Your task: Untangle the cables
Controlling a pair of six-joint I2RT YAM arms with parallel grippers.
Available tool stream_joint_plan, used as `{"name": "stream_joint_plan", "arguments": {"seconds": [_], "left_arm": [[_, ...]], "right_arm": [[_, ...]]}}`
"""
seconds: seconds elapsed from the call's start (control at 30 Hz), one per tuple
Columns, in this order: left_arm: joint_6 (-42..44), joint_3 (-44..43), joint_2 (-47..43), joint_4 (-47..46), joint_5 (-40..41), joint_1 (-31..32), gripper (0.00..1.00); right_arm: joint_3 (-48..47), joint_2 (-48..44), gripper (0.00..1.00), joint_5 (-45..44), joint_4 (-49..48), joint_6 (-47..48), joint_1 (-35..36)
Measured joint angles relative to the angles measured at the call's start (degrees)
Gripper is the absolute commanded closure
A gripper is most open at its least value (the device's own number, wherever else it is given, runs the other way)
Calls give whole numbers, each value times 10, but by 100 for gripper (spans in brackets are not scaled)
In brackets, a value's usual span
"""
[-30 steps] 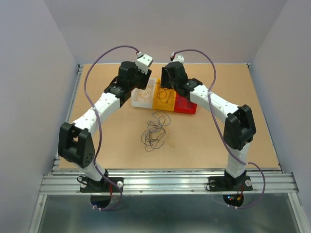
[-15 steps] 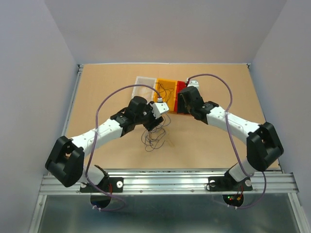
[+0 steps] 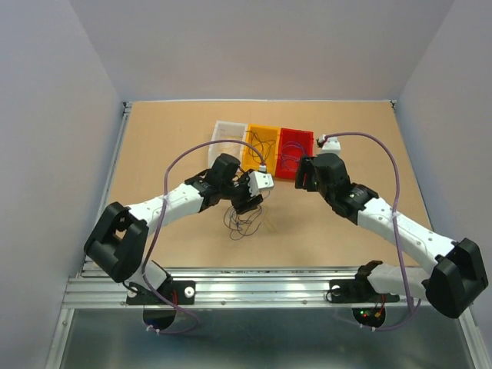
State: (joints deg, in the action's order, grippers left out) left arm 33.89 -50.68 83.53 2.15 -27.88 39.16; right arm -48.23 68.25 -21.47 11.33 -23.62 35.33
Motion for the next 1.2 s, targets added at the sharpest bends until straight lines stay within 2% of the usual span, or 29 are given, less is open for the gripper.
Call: {"name": "stream_joint_plan", "arguments": {"seconds": [0.07, 0.13, 0.17, 0.2, 0.27, 0.47, 0.6, 0.73, 0.87, 1.07, 1.2], "left_arm": [[3, -9, 18, 8, -7, 2, 42], [5, -23, 42, 15, -12, 7, 54], [6, -29, 49, 18, -14, 9, 63], [9, -39, 62, 21, -17, 11, 81], [9, -52, 80, 25, -19, 15, 100], [17, -90, 127, 59, -21, 25, 100], [12, -90, 82, 96, -25, 25, 100], [-15, -97, -37, 116, -20, 25, 100], [-48, -164, -127, 137, 1, 25, 100], [-81, -281, -151, 181, 14, 25, 100], [-101, -335, -135, 207, 41, 25, 100]], "right_arm": [[15, -23, 37, 0, -4, -2, 0], [26, -41, 39, -2, -4, -2, 0], [29, -47, 39, -3, -5, -2, 0], [33, -55, 39, -4, -5, -2, 0], [38, -65, 40, -6, -8, -2, 0], [42, -69, 41, -5, -19, -1, 0], [59, -68, 28, 47, -63, 18, 0], [123, -67, 24, 192, -177, 69, 0], [159, -48, 19, 325, -300, 116, 0], [186, 4, 17, 476, -496, 143, 0], [186, 58, 18, 537, -590, 133, 0]]}}
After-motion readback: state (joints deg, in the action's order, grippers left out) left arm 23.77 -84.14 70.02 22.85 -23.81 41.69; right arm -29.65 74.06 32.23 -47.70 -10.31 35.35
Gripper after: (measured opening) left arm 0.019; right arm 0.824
